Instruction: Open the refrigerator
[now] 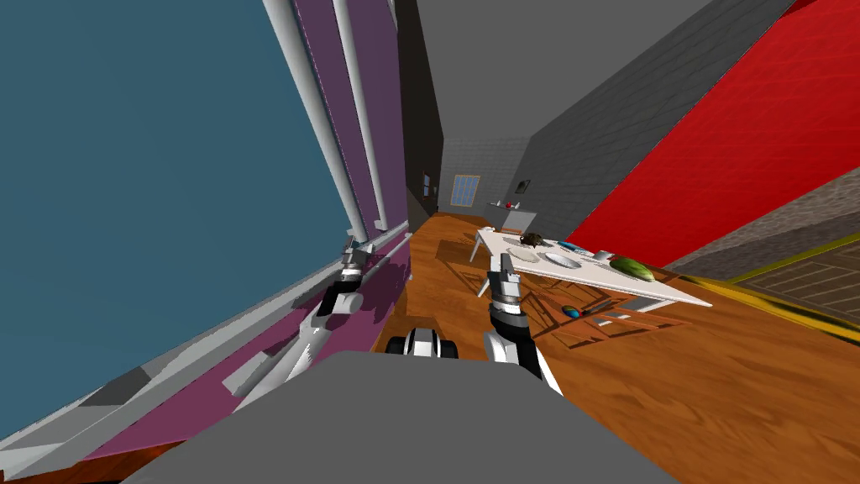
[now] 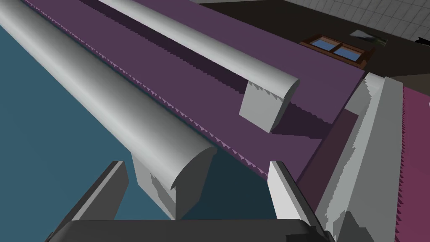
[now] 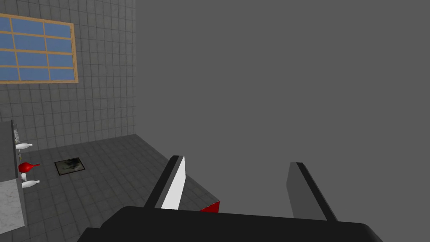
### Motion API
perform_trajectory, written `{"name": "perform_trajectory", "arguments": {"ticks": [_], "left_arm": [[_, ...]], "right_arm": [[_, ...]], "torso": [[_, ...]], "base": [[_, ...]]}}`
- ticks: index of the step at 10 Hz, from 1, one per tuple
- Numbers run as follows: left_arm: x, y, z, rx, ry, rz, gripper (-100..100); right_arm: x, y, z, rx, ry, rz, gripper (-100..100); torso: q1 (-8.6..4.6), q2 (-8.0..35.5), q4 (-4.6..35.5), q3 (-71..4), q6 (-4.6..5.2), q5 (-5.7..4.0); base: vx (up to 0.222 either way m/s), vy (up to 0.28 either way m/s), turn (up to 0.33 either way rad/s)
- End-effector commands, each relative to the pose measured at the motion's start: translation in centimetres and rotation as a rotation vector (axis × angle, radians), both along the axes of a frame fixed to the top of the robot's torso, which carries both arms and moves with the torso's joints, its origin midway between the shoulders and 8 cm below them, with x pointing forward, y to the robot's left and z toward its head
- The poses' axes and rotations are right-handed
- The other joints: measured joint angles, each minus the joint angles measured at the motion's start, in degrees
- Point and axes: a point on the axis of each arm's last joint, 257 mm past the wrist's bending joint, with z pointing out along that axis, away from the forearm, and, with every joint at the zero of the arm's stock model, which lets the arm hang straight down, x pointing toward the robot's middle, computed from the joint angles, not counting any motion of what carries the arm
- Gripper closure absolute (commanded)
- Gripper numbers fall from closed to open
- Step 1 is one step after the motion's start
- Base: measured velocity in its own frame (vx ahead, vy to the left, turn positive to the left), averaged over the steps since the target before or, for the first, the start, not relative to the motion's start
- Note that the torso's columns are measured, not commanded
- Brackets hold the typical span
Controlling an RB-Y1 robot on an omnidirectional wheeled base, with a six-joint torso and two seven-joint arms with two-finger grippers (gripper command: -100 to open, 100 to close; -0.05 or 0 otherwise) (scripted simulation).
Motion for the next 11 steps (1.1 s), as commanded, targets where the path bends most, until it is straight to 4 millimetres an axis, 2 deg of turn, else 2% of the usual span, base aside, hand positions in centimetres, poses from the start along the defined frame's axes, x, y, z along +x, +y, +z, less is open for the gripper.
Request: {"name": "perform_trajectory", "arguments": {"ticks": [1,6,7,9,10,11], "left_arm": [[1.5,0.1,0.3,0.006,-0.004,0.041,-100],[5.6,-0.2,0.8,0.004,0.010,0.145,-100],[5.8,-0.4,1.4,0.003,-0.001,0.141,-100],[7.5,-1.1,1.8,-0.002,0.009,0.171,-100],[6.8,-0.9,1.7,-0.003,0.003,0.162,-100],[5.8,-0.4,1.4,0.003,-0.001,0.141,100]], "right_arm": [[0.0,0.0,0.0,0.000,0.000,0.000,0],[0.0,0.0,0.0,0.000,0.000,0.000,0],[0.0,0.0,0.0,0.000,0.000,0.000,0],[0.0,0.0,0.0,0.000,0.000,0.000,0],[0.0,0.0,0.0,0.000,0.000,0.000,0],[0.0,0.0,0.0,0.000,0.000,0.000,0]], "torso": [[0.00,0.0,0.0,0.0,-0.06,-0.01],[-0.04,-0.4,-0.1,-0.2,-0.03,-0.01],[-0.15,-0.4,-0.1,-0.2,0.00,-0.03],[-0.33,-0.4,-0.1,-0.3,-0.02,-0.09],[-0.28,-0.3,-0.1,-0.2,0.06,-0.09],[-0.35,-0.4,-0.1,-0.2,0.00,-0.10]], "base": [[-0.102,0.085,-0.105],[-0.117,0.114,-0.195],[-0.097,0.059,-0.075],[-0.099,0.049,-0.157],[-0.063,0.032,-0.042],[0.069,-0.040,0.272]]}}
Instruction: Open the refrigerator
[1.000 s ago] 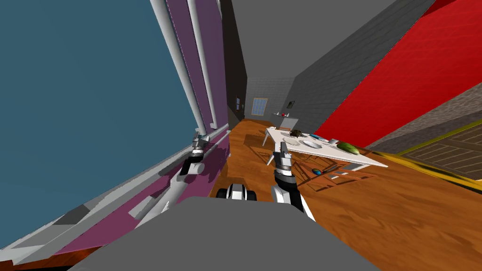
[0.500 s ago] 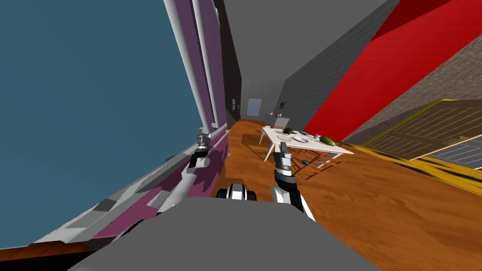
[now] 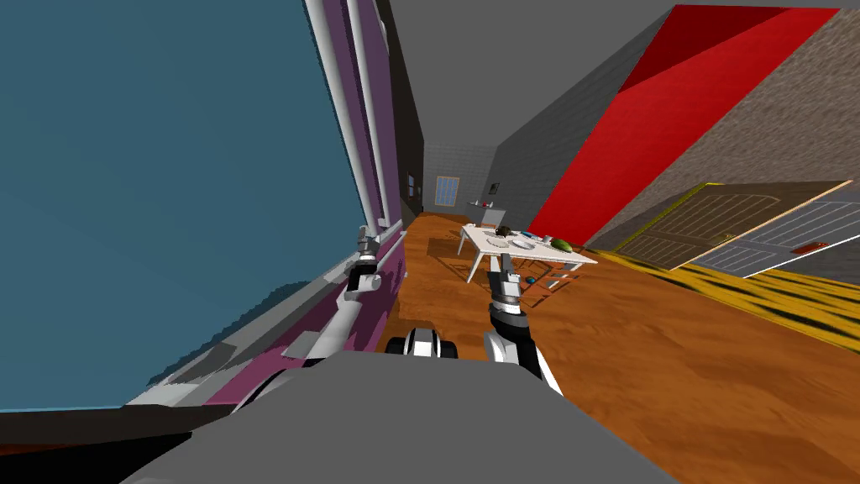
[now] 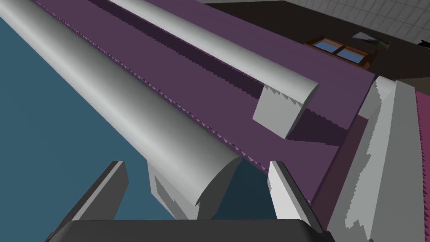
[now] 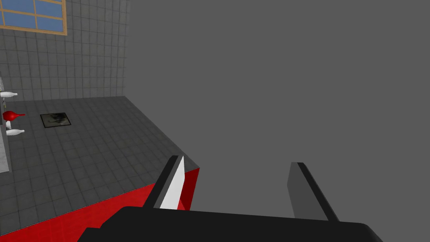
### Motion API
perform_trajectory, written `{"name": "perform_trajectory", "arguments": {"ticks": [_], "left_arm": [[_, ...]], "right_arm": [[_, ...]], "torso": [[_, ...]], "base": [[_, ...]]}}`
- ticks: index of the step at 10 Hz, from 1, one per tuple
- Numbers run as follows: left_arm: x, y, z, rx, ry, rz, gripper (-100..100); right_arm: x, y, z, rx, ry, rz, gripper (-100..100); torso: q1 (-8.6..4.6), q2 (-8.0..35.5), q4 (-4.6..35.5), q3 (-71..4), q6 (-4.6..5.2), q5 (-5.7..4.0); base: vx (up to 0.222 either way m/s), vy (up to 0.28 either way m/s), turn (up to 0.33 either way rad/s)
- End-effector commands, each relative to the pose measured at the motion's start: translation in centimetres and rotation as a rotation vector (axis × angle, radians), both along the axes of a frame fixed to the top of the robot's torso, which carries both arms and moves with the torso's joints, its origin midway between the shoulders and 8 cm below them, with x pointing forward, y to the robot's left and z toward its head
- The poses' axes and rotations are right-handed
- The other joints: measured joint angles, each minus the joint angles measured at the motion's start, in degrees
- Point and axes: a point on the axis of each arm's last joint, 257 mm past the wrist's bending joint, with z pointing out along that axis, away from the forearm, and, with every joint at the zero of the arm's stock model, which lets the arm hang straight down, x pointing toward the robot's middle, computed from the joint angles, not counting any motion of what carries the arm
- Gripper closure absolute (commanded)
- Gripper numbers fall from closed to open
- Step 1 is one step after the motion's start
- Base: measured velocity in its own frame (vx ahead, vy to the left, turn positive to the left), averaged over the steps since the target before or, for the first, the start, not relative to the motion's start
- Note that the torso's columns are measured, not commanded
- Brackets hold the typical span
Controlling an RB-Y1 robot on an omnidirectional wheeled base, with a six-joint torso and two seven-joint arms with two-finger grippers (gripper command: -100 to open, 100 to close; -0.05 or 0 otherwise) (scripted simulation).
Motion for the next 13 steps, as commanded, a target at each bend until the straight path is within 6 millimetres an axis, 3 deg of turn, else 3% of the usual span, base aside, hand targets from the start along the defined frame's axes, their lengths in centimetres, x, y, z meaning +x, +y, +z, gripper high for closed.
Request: {"name": "perform_trajectory", "arguments": {"ticks": [1,3,10,12,13], "left_arm": [[-1.9,0.7,-0.3,0.006,-0.013,-0.042,100],[-2.9,0.9,-0.8,0.008,-0.010,-0.059,100],[-7.8,0.6,-1.8,0.000,-0.007,-0.204,100],[-7.8,0.8,-1.7,0.002,-0.009,-0.195,100],[-8.1,-0.8,-1.1,0.002,-0.011,-0.252,100]], "right_arm": [[0.0,0.0,0.0,0.000,0.000,0.000,0],[0.0,0.0,0.0,0.000,0.000,0.000,0],[0.0,0.0,0.0,0.000,0.000,0.000,0],[0.0,0.0,0.0,0.000,0.000,0.000,0],[0.0,0.0,0.0,0.000,0.000,0.000,0]], "torso": [[-0.10,-0.2,0.0,-0.1,-0.21,-0.06],[0.31,-0.2,0.1,0.0,0.23,0.07],[0.12,0.1,-0.2,0.1,0.07,0.18],[0.09,0.0,-0.1,0.0,0.14,0.09],[0.18,0.0,0.0,0.0,0.19,0.06]], "base": [[0.192,-0.128,0.299],[0.114,-0.091,0.119],[0.110,-0.093,0.168],[0.040,-0.053,0.067],[-0.099,0.006,-0.121]]}}
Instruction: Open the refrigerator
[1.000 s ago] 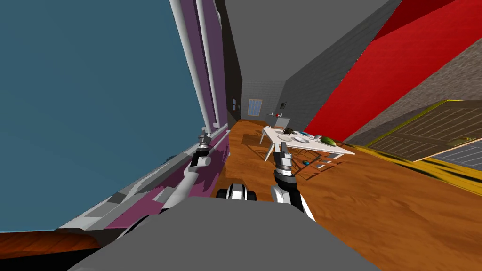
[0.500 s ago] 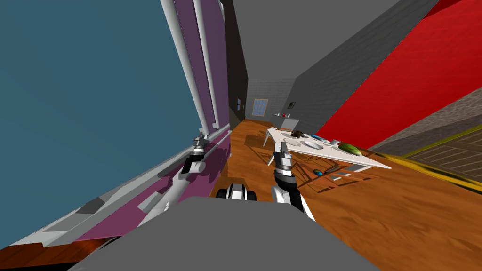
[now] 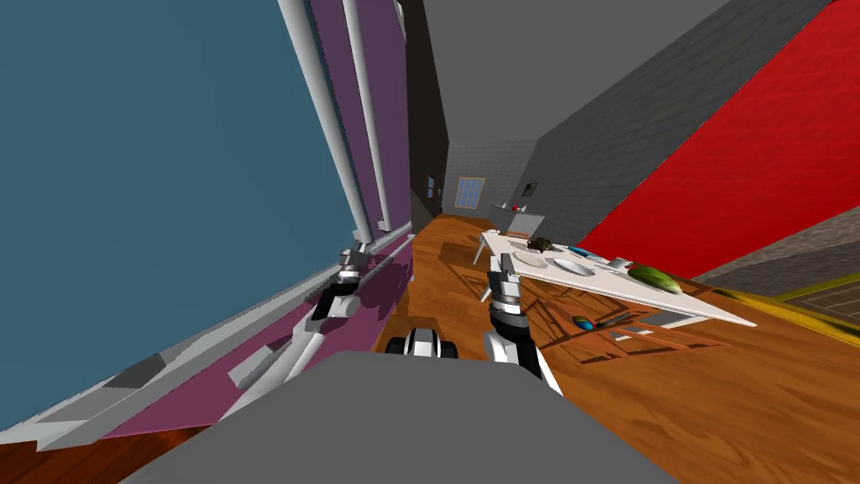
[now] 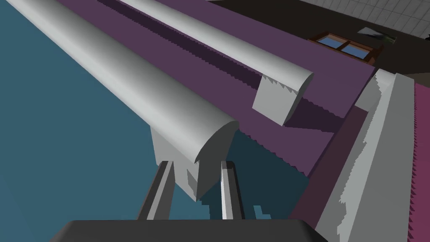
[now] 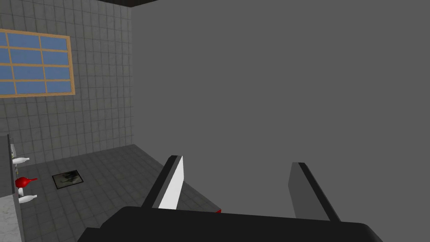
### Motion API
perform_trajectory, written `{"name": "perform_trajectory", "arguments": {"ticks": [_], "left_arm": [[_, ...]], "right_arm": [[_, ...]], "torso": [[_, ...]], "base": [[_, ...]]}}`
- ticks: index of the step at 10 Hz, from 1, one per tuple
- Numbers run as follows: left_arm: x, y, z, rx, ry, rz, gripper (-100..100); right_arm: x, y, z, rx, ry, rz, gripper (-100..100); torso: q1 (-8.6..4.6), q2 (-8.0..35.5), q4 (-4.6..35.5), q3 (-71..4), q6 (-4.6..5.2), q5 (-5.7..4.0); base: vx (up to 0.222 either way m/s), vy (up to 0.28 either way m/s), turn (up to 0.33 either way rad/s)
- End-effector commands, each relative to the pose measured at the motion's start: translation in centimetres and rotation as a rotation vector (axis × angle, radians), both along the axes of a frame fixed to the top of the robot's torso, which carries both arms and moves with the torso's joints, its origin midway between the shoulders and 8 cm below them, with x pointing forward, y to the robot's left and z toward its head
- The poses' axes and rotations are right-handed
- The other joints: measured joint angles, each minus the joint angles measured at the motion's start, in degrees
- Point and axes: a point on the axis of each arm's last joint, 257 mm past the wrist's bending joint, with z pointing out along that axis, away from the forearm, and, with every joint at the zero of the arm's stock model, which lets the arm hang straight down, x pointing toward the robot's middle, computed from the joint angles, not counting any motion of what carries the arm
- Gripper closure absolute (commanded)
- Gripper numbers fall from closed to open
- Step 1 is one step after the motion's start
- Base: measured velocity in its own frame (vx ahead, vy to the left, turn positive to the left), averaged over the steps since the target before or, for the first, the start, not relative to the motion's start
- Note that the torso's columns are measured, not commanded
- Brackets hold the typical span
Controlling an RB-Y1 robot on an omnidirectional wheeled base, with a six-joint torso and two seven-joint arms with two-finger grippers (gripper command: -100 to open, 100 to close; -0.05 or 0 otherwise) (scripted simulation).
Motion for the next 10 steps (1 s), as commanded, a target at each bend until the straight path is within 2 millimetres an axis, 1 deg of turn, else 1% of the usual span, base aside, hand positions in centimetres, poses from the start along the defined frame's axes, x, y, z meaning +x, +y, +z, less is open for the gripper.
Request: {"name": "perform_trajectory", "arguments": {"ticks": [1,2,4,8,9,10], "left_arm": [[-0.3,-2.6,0.9,0.003,-0.003,-0.085,100],[-0.5,-3.5,1.1,0.003,-0.002,-0.114,100],[-0.8,-5.2,1.5,0.003,0.000,-0.171,100],[-1.8,-8.7,2.2,-0.002,0.010,-0.287,100],[-1.8,-7.7,1.2,-0.001,0.033,-0.259,100],[-2.9,-9.7,1.2,0.004,0.032,-0.321,100]], "right_arm": [[0.0,0.0,0.0,0.000,0.000,0.000,0],[0.0,0.0,0.0,0.000,0.000,0.000,0],[0.0,0.0,0.0,0.000,0.000,0.000,0],[0.0,0.0,0.0,0.000,0.000,0.000,0],[0.0,0.0,0.0,0.000,0.000,0.000,0],[0.0,0.0,0.0,0.000,0.000,0.000,0]], "torso": [[-0.30,0.2,0.0,0.1,0.26,-0.09],[-0.55,0.2,0.1,0.1,0.21,-0.22],[-0.61,0.2,0.2,0.1,0.01,-0.32],[-0.64,0.2,0.5,0.0,0.11,-0.47],[-0.80,0.2,0.5,0.0,0.18,-0.51],[-0.60,0.0,0.4,0.0,-0.05,-0.41]], "base": [[-0.159,0.024,-0.173],[-0.163,0.007,-0.142],[-0.146,-0.015,-0.125],[-0.124,0.000,-0.112],[-0.062,0.001,-0.025],[-0.098,0.020,-0.137]]}}
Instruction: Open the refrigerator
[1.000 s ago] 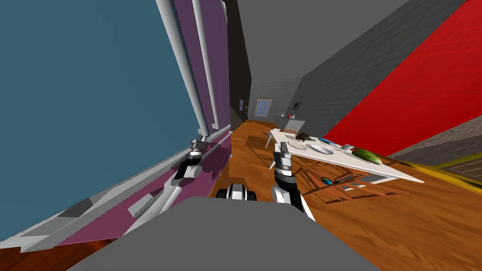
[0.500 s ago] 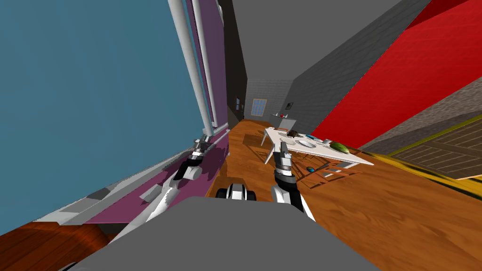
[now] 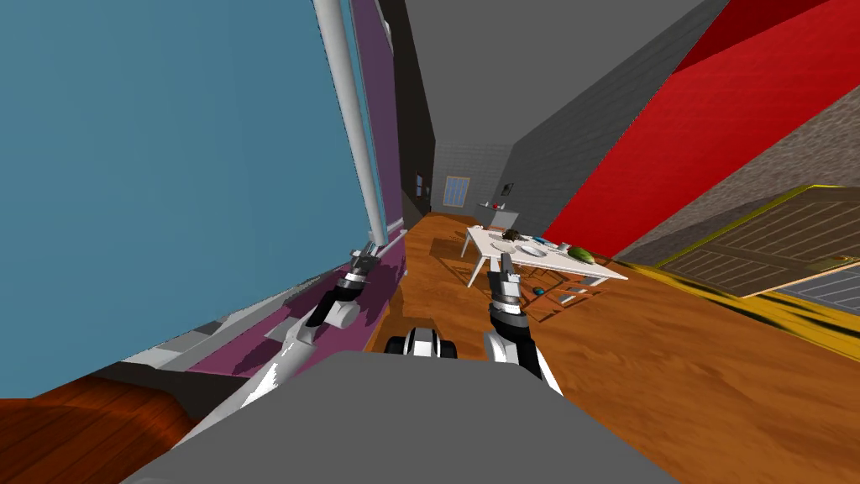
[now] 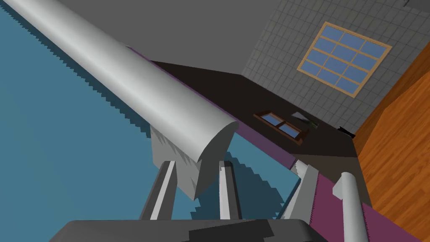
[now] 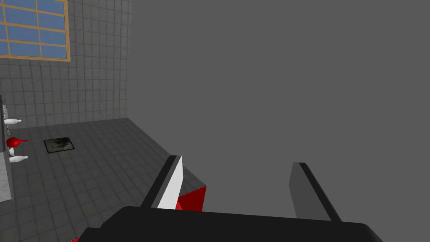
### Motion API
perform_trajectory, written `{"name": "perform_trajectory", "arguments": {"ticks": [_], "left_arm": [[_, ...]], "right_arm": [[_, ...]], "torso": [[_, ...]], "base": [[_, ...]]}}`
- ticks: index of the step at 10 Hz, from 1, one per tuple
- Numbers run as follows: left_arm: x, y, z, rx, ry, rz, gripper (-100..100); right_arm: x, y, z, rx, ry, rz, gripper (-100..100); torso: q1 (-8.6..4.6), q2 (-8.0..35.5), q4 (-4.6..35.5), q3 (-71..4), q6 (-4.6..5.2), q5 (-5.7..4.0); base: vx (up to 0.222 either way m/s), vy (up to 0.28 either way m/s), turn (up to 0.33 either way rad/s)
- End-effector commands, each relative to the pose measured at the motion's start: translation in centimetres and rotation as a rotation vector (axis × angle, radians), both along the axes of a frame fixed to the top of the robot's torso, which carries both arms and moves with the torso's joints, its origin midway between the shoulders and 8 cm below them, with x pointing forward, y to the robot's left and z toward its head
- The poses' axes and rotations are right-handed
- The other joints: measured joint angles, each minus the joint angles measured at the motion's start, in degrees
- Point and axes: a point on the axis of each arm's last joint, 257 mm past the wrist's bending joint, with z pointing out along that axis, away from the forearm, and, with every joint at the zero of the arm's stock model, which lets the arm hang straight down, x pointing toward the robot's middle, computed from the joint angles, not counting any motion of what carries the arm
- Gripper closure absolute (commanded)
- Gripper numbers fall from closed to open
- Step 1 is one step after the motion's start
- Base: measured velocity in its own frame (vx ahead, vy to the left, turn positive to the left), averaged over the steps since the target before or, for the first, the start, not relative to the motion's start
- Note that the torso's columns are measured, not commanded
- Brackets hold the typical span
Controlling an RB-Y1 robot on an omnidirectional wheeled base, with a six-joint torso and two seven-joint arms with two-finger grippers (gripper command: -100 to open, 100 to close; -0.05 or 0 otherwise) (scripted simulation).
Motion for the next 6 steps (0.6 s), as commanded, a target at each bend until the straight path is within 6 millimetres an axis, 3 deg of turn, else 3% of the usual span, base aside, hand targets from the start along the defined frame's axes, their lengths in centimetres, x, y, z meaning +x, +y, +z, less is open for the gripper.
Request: {"name": "perform_trajectory", "arguments": {"ticks": [1,6], "left_arm": [[-1.6,-2.8,0.6,0.005,-0.017,-0.086,100],[-4.8,-7.1,1.4,-0.001,-0.035,-0.232,100]], "right_arm": [[0.0,0.0,0.0,0.000,0.000,0.000,0],[0.0,0.0,0.0,0.000,0.000,0.000,0]], "torso": [[-0.01,0.1,-0.2,0.1,0.26,0.10],[-0.07,0.2,0.1,0.1,0.13,-0.01]], "base": [[-0.152,0.058,-0.193],[-0.133,0.027,-0.127]]}}
